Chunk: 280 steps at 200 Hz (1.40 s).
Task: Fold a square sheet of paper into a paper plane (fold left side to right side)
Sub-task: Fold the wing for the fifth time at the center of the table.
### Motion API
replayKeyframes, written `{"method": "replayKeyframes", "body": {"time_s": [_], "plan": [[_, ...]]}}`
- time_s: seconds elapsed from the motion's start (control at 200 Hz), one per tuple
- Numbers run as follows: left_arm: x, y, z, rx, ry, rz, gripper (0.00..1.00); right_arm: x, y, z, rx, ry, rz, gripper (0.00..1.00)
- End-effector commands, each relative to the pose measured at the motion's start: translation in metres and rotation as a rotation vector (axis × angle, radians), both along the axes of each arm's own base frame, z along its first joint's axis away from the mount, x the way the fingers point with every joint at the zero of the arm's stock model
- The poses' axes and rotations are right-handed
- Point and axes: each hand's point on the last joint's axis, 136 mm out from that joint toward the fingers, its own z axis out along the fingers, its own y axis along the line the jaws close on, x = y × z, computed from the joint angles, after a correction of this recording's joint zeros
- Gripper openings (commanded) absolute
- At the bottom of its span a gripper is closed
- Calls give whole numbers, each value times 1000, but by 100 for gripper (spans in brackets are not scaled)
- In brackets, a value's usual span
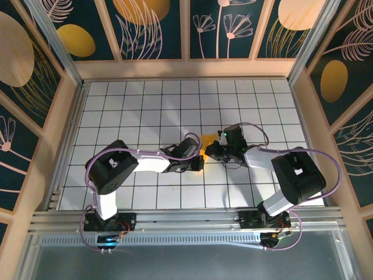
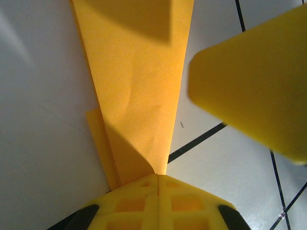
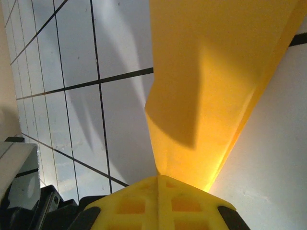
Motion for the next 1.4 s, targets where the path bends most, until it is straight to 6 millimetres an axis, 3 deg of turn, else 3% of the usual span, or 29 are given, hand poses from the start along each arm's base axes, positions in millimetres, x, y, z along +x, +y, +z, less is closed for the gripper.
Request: {"method": "replayKeyframes", "body": {"time_s": [0.0, 0.325, 0.525, 0.691, 0.866, 0.991, 1.151, 1.346, 1.361, 1.396], "plan": [[-43, 67, -66, 291, 183, 15, 0, -1, 10, -2, 27, 20, -5, 0], [-41, 66, -64, 281, 174, 26, 0, -13, 4, -35, -28, 111, -16, 0], [-36, 57, -49, 215, 153, 45, 1, -24, -8, -61, -102, 161, -17, 0], [-24, 41, -10, 109, 98, 52, 7, -35, -17, -75, -130, 196, -15, 0], [-16, 20, 49, -105, 51, 34, 11, -39, -17, -78, -115, 202, -5, 0], [-20, 13, 67, -224, 83, 22, 11, -40, -15, -76, -109, 198, 13, 0], [-30, 4, 64, -303, 156, -8, 6, -41, -16, -77, -123, 195, 22, 0], [-28, 0, 54, -312, 183, -7, 4, -42, -17, -78, -128, 199, 22, 0], [-28, 1, 44, -294, 200, -1, 4, -42, -17, -78, -127, 199, 23, 0], [-28, 2, 40, -289, 204, 1, 4, -42, -17, -78, -129, 199, 23, 0]]}}
